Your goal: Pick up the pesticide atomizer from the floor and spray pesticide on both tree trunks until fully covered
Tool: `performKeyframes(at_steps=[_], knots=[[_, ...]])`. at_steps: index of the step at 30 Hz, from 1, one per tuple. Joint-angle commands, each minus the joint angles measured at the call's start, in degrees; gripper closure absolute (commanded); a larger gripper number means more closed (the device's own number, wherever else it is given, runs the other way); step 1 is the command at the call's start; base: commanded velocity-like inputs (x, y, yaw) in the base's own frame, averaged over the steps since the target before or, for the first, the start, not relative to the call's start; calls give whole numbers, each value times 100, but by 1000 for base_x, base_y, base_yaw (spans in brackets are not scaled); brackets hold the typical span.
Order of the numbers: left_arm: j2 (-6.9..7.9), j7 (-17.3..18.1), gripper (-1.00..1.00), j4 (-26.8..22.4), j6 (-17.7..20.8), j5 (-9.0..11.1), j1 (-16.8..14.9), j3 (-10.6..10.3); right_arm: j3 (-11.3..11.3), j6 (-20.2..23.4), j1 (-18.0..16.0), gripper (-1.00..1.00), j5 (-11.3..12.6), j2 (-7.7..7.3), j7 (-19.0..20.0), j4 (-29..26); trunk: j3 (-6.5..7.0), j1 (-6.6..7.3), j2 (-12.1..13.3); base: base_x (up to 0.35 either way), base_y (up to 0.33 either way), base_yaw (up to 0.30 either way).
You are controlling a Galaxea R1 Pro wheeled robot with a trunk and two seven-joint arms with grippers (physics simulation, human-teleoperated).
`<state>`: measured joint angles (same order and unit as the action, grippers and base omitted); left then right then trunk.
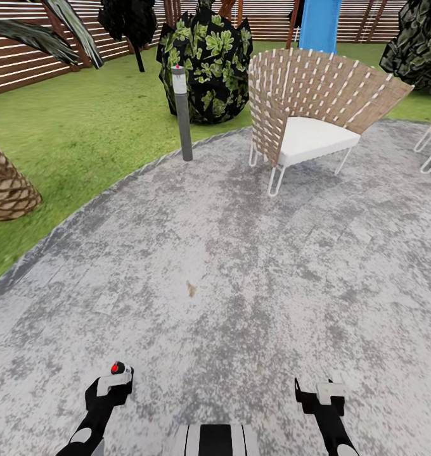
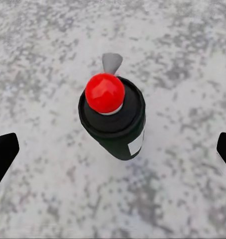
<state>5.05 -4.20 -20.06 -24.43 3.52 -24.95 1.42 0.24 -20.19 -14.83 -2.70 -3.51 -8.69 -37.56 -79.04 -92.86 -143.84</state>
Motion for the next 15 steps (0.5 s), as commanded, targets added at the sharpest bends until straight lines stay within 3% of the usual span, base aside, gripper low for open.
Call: performKeyframes(at_steps=[1, 8, 15], knots=[[2, -2, -100, 6, -18, 35, -3, -10, 4, -11, -2, -100, -29, 1, -28, 5, -3, 0, -1, 34, 0, 0], [2, -2, -100, 7, -18, 35, -2, -11, 11, -11, -2, -100, -29, 8, -28, 20, -3, 0, -1, 10, 0, 0], [0, -2, -100, 5, -22, 39, -1, -10, 12, -11, -2, -100, -29, 16, -28, 21, -3, 0, -1, 149, 0, 0]])
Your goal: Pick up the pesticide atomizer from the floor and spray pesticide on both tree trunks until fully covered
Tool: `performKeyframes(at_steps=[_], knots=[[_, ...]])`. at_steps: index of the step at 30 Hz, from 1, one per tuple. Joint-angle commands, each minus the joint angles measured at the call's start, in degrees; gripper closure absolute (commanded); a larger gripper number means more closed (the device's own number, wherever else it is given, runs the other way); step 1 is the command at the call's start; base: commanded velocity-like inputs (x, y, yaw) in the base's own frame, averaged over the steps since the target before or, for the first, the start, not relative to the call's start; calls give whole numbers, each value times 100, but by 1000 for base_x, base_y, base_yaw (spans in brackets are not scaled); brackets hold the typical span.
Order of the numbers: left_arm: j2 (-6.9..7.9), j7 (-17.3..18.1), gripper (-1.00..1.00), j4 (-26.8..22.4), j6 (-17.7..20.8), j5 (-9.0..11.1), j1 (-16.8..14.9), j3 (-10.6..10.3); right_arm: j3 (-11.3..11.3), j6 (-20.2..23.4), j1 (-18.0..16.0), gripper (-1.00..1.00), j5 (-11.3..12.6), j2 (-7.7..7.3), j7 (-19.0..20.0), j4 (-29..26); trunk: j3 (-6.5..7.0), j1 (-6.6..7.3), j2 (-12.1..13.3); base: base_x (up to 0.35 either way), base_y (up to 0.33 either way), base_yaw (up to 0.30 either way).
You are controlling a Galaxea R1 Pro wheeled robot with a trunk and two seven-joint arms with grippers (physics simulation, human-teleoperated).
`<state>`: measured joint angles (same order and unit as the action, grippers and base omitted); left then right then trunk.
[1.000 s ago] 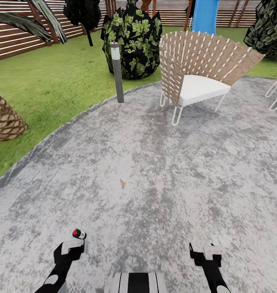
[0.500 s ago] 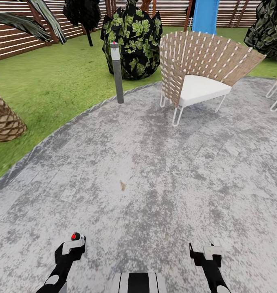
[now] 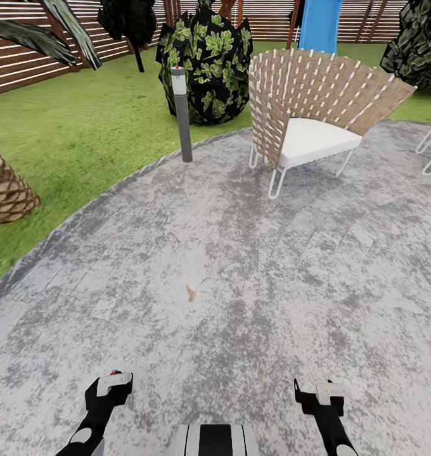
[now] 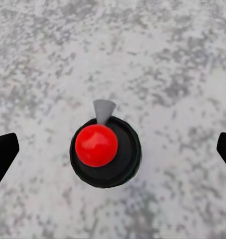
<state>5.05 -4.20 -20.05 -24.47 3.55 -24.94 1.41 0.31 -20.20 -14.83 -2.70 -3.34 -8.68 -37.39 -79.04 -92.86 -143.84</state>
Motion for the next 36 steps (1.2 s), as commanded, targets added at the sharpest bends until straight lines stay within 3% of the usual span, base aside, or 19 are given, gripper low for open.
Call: performKeyframes(at_steps=[1, 30, 36], knots=[[2, -1, -100, 3, -18, 38, -4, -10, 4, -11, -2, -100, -29, 0, -29, 3, -3, 0, -1, 57, 0, 0], [30, 7, -100, -62, -57, 38, 3, -9, 4, -11, -2, -100, -29, 0, -29, -13, -3, 0, -1, 15, 27, -19], [11, 7, -100, -61, -181, 40, 15, -11, 4, -11, -2, -100, -29, 0, -29, -14, -103, -10, -6, 0, 0, -3]])
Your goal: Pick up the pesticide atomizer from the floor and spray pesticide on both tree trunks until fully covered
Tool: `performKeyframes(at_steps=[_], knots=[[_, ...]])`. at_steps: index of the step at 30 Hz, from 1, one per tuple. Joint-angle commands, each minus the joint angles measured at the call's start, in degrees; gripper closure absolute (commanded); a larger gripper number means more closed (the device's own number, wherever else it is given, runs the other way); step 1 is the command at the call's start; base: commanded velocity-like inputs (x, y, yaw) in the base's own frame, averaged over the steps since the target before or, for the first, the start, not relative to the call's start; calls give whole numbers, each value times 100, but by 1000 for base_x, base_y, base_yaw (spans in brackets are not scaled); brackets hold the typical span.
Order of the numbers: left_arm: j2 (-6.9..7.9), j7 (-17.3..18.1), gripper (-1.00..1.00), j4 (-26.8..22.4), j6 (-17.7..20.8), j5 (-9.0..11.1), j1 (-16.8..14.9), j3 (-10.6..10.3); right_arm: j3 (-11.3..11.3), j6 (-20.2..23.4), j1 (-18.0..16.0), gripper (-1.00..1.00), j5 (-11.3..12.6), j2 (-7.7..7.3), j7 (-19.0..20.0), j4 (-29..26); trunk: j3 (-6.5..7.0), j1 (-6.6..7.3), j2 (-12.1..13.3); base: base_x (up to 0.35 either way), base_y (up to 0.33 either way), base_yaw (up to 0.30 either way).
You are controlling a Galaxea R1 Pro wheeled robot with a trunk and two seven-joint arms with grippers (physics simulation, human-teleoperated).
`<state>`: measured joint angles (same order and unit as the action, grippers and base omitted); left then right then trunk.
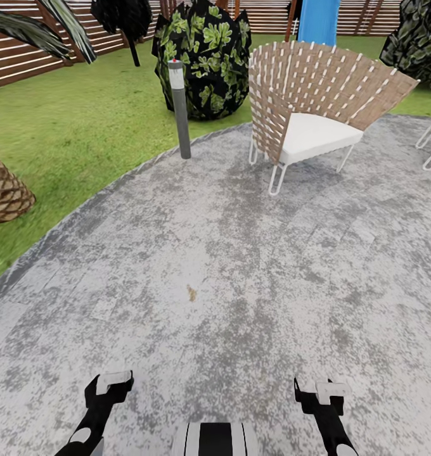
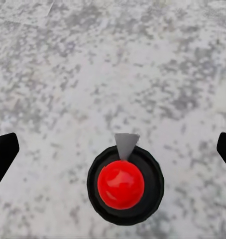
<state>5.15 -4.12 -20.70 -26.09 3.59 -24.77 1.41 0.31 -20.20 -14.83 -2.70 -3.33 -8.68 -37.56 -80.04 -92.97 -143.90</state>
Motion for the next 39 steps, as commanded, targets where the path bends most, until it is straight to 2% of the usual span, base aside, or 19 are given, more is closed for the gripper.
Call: performKeyframes(at_steps=[1, 10, 14, 26, 31, 39], knots=[[-2, -2, -100, 9, -27, 37, -2, -10, 4, -11, -2, -100, -29, 0, -29, 3, -10, 1, -1, 0, 0, 0], [-14, -1, -100, 31, -38, 28, 6, -9, 4, -11, -2, -100, -29, 0, -29, 10, -49, 1, -1, 0, 0, 0], [-14, -1, -100, 35, -44, 28, 7, -9, 4, -11, -2, -100, -29, 0, -29, 12, -139, -9, -7, 0, 0, 0], [-14, -1, -100, 16, -45, 28, 15, -9, 4, -11, -2, -100, -29, 0, -29, 12, -150, -9, -7, 0, 0, 0], [-21, -1, -100, 15, -45, 28, 16, -8, 4, -11, -2, -100, -29, 0, -29, 12, -261, -22, -13, 0, 0, 0], [-23, -1, -100, 14, -45, 28, 16, -3, 4, -11, -2, -100, -29, 0, -29, 12, -277, -22, -13, 0, 0, 0]])
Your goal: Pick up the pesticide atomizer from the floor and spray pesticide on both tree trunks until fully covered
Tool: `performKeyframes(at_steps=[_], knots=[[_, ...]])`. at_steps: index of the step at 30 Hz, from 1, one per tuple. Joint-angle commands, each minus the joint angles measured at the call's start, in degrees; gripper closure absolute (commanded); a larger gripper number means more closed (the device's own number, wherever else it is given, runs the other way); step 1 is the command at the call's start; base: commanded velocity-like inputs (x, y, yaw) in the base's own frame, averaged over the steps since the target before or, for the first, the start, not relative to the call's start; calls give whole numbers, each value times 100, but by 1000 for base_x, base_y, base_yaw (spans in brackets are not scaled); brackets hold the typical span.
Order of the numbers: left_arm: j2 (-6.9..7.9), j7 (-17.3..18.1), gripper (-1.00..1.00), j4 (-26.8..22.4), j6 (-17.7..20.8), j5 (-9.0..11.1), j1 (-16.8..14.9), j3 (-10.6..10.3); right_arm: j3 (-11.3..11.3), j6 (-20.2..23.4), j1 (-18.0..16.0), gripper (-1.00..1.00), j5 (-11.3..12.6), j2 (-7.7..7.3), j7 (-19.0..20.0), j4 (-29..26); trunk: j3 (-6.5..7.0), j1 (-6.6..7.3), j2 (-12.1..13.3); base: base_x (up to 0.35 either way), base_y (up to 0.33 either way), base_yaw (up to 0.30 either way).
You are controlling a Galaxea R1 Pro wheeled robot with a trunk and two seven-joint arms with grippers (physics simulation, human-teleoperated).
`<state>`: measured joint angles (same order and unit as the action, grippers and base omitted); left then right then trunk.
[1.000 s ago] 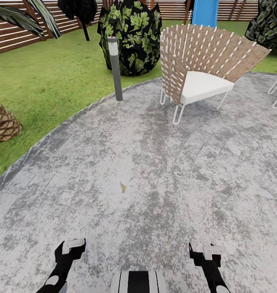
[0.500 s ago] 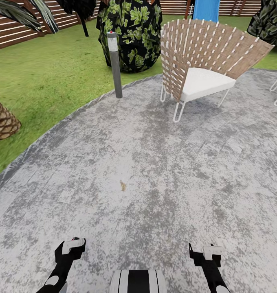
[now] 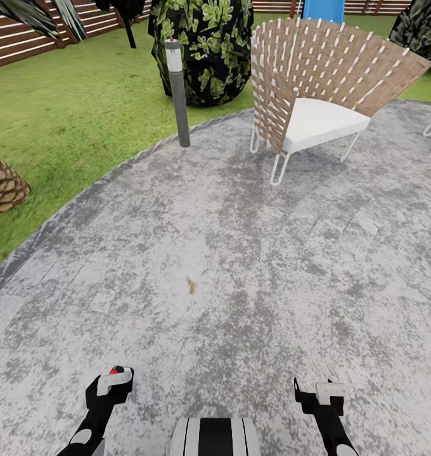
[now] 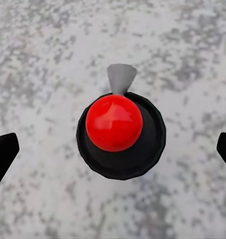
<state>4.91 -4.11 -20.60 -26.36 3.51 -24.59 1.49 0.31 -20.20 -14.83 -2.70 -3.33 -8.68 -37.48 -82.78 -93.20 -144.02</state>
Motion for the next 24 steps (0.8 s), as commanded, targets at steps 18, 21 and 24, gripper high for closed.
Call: performKeyframes(at_steps=[18, 21, 24], knots=[[1, -2, -100, 5, -14, 36, -2, -8, 4, -11, -2, -100, -29, 0, -29, -2, -109, -9, -6, 0, 0, 0], [1, -2, -100, 17, -16, 36, -2, -8, 4, -11, -2, -100, -29, 0, -29, -5, -109, -9, -6, 0, 0, 0], [1, -2, -100, 21, -13, 36, -2, -8, 4, -11, -2, -100, -29, 0, -29, -3, -109, -9, -6, 26, 0, 0]])
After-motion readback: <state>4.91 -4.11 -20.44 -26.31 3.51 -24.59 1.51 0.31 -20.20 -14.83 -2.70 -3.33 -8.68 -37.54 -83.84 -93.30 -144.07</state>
